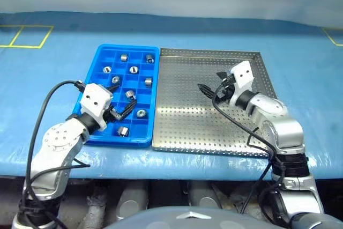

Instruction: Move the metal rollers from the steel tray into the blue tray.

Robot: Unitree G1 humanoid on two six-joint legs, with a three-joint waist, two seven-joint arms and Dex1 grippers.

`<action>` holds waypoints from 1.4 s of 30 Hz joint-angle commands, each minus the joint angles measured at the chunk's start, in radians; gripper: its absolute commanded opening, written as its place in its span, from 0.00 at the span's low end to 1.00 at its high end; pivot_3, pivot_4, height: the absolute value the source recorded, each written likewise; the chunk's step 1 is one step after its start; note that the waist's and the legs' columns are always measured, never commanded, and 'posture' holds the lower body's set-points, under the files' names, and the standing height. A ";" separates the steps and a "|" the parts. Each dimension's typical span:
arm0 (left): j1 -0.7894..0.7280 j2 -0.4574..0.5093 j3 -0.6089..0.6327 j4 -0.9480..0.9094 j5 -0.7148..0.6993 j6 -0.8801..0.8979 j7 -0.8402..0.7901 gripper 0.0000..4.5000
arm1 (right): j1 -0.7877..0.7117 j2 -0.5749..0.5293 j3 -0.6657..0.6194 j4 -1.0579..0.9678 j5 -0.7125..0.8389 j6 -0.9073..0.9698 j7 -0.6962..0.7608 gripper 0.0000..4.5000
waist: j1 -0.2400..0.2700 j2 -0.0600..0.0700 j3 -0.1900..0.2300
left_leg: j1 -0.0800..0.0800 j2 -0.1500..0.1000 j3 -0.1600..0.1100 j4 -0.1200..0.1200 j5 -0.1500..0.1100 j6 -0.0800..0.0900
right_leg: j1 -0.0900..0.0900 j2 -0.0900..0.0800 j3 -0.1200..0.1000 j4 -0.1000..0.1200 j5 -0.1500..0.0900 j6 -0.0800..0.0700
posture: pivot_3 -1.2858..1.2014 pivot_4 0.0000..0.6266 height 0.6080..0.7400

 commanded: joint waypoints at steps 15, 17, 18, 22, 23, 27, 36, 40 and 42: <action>-0.059 0.018 -0.042 0.028 0.007 -0.029 -0.066 0.86 | 0.069 -0.030 -0.011 -0.138 0.085 -0.097 0.088 1.00 | -0.044 0.000 0.000 | 0.001 0.000 0.005 0.002 -0.001 0.002 | 0.000 0.001 0.006 0.000 0.001 0.005 | 0.46 0.24 1.00; -0.051 0.012 -0.041 0.020 0.004 -0.030 -0.061 0.86 | 0.060 -0.029 -0.003 -0.131 0.082 -0.095 0.083 1.00 | -0.044 0.000 0.000 | 0.001 0.000 0.006 0.002 -0.001 0.002 | 0.000 0.001 0.006 0.000 0.002 0.005 | 0.46 0.24 1.00; -0.046 0.009 -0.042 0.017 0.004 -0.031 -0.059 0.86 | 0.057 -0.030 0.001 -0.130 0.081 -0.095 0.084 1.00 | -0.044 0.000 0.000 | 0.002 0.000 0.006 0.002 -0.001 0.002 | 0.000 0.001 0.006 0.000 0.002 0.005 | 0.46 0.24 1.00; -0.034 -0.011 -0.045 0.005 0.000 -0.043 -0.045 0.86 | 0.049 -0.032 0.006 -0.124 0.080 -0.096 0.080 1.00 | -0.041 0.000 0.000 | 0.002 0.000 0.006 0.002 -0.001 0.002 | 0.000 0.001 0.007 0.000 0.002 0.004 | 0.46 0.24 1.00; -0.035 -0.015 -0.045 0.003 -0.001 -0.044 -0.043 0.86 | 0.050 -0.033 0.006 -0.123 0.078 -0.098 0.078 1.00 | -0.039 0.000 0.000 | 0.002 0.000 0.006 0.002 -0.001 0.003 | 0.000 0.001 0.007 0.000 0.002 0.004 | 0.46 0.24 1.00; -0.048 -0.019 -0.041 0.002 -0.001 -0.044 -0.038 0.86 | 0.049 -0.030 0.012 -0.115 0.072 -0.102 0.071 1.00 | -0.035 0.000 0.000 | 0.002 0.000 0.006 0.002 -0.001 0.003 | 0.000 0.001 0.007 0.000 0.002 0.004 | 0.47 0.24 1.00; -0.042 -0.010 -0.039 -0.005 0.000 -0.048 -0.035 0.86 | 0.048 -0.029 0.022 -0.116 0.075 -0.094 0.079 1.00 | -0.035 0.000 0.000 | 0.002 0.000 0.006 0.002 -0.001 0.003 | 0.000 0.001 0.007 0.000 0.002 0.004 | 0.46 0.24 1.00; -0.048 -0.013 -0.041 -0.004 0.001 -0.050 -0.033 0.86 | 0.048 -0.024 0.025 -0.116 0.072 -0.093 0.073 1.00 | -0.035 0.000 0.000 | 0.002 0.000 0.007 0.002 -0.001 0.003 | 0.000 0.001 0.007 0.000 0.003 0.005 | 0.47 0.24 1.00; -0.047 -0.012 -0.036 -0.005 0.000 -0.052 -0.033 0.86 | 0.044 -0.021 0.029 -0.112 0.071 -0.092 0.070 1.00 | -0.035 0.000 0.000 | 0.002 0.000 0.006 0.002 -0.001 0.003 | 0.000 0.001 0.007 0.000 0.003 0.005 | 0.47 0.24 1.00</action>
